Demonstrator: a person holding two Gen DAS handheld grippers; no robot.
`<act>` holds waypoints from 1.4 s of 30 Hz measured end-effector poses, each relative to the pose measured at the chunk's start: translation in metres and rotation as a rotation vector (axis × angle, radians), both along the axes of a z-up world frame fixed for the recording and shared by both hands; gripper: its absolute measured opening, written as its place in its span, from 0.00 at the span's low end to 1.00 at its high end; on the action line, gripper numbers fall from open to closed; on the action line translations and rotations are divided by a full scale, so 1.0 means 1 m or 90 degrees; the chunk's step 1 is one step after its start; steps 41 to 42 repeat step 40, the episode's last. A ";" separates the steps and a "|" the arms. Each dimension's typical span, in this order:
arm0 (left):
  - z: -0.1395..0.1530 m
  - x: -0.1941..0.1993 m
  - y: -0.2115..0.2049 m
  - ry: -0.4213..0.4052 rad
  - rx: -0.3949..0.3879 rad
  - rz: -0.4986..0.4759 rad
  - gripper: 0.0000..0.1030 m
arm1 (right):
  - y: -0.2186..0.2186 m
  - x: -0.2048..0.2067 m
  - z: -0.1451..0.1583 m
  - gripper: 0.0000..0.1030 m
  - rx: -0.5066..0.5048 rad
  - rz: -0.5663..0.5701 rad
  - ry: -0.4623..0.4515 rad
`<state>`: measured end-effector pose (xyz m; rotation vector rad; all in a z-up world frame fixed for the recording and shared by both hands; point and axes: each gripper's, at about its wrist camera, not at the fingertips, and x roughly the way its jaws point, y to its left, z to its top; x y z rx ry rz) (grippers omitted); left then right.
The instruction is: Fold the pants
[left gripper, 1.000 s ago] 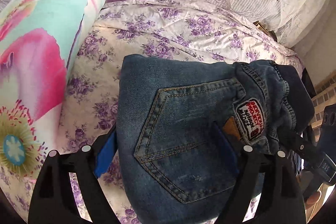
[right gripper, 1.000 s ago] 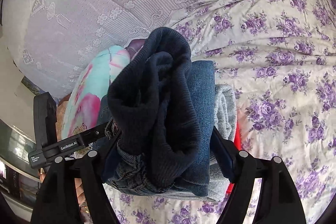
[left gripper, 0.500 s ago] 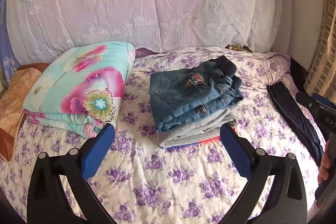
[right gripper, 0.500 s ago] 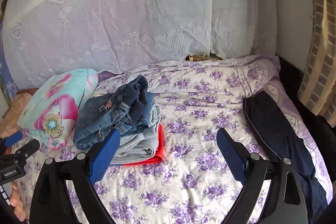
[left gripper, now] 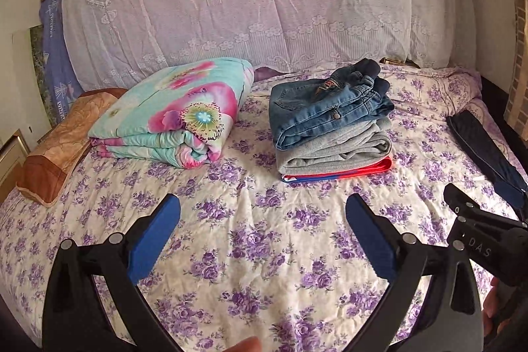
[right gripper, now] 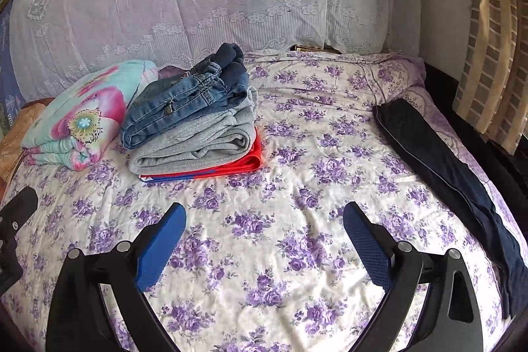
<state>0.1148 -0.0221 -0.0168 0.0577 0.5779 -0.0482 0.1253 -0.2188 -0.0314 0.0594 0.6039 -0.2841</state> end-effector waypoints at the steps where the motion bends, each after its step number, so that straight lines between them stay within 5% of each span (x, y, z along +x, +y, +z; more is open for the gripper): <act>1: -0.003 -0.001 0.001 -0.001 -0.008 -0.001 0.95 | 0.000 -0.002 -0.001 0.94 -0.002 0.000 -0.010; 6: -0.024 0.002 -0.003 0.034 -0.014 -0.025 0.95 | 0.001 -0.011 -0.017 0.94 0.009 0.014 -0.030; 15: -0.036 0.009 -0.001 0.050 -0.018 -0.021 0.95 | 0.018 -0.004 -0.048 0.94 -0.042 0.048 0.029; 42: -0.042 0.009 -0.007 0.058 -0.006 -0.033 0.95 | 0.009 -0.009 -0.046 0.94 -0.018 0.034 0.025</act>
